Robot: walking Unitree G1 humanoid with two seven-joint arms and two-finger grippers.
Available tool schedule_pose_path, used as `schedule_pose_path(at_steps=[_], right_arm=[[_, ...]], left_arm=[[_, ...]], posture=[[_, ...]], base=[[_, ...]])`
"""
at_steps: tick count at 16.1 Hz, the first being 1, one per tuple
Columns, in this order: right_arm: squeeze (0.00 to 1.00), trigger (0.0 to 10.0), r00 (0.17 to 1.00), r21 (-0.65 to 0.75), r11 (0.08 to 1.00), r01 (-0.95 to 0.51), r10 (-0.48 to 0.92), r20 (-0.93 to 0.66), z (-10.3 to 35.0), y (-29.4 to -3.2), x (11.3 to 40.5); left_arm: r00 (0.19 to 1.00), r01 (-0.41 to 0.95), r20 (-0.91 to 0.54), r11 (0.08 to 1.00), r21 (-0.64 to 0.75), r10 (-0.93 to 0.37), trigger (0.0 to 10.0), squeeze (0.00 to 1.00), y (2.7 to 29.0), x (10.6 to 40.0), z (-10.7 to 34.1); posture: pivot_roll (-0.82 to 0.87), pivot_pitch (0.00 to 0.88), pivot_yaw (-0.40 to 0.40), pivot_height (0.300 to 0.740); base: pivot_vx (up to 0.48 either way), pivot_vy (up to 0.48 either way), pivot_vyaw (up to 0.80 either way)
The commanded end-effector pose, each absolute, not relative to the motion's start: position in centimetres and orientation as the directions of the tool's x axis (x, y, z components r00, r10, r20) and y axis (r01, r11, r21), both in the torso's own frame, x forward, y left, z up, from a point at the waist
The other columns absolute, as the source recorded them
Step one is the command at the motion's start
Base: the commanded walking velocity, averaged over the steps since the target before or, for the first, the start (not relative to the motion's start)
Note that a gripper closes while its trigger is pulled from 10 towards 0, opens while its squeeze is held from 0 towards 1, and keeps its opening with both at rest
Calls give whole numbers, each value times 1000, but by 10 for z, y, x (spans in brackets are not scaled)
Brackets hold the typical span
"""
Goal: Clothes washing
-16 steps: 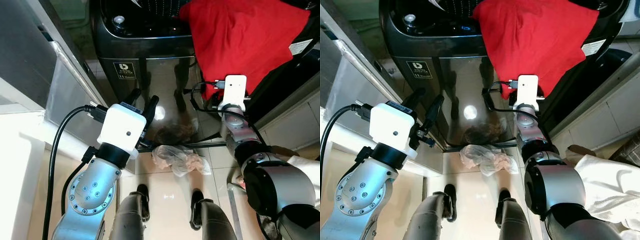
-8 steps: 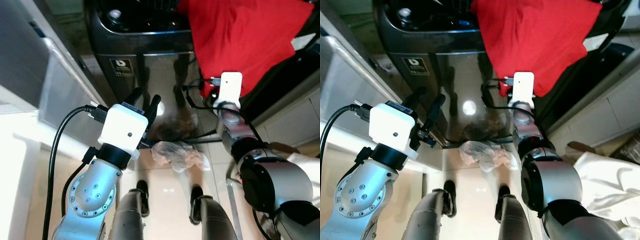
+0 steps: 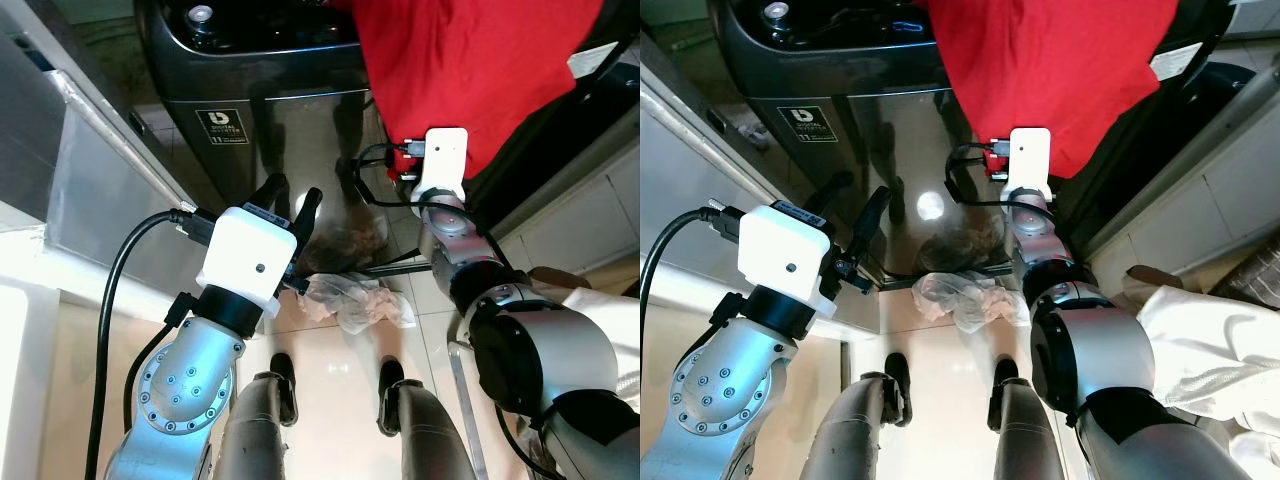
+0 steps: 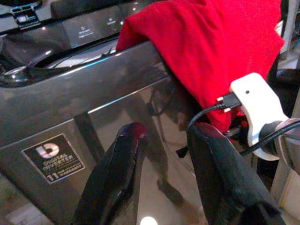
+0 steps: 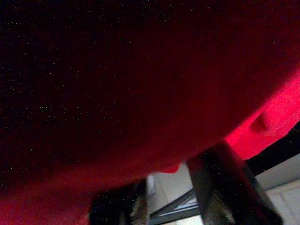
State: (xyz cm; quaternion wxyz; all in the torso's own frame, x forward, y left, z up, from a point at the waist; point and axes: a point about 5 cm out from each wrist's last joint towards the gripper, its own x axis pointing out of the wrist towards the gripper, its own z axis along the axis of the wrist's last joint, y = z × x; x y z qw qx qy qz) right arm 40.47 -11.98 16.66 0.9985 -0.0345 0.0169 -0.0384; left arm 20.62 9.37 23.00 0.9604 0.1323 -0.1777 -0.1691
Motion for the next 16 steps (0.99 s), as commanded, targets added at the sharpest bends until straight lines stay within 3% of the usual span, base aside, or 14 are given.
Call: schedule_pose_path(at_steps=[1, 5, 10, 13, 16], right_arm=[[0, 0, 985, -29, 999, 22, -17, 174, 217, -103, 414], [0, 0, 933, 23, 998, -64, 51, 357, 278, -89, 418], [0, 0, 851, 18, 994, -107, 83, 518, 341, -92, 416], [0, 0, 796, -43, 992, -120, 122, 594, 380, -94, 410], [0, 0, 807, -135, 987, -92, 153, 570, 396, -92, 410]], left_arm=[[879, 284, 294, 907, 311, -376, 10000, 0, 92, 206, 228], [856, 304, 327, 901, 309, -401, 10000, 0, 86, 219, 229], [838, 277, 388, 912, 302, -383, 10000, 0, 81, 239, 233], [825, 261, 426, 919, 296, -372, 10000, 0, 79, 248, 235], [814, 236, 462, 927, 291, -352, 10000, 0, 77, 252, 235]], posture=[[242, 380, 63, 736], [184, 309, 37, 736], [143, 220, -5, 736], [115, 167, -33, 736], [132, 121, -82, 736]], base=[[0, 0, 0], [0, 0, 0], [0, 0, 0], [0, 0, 0], [0, 0, 0]])
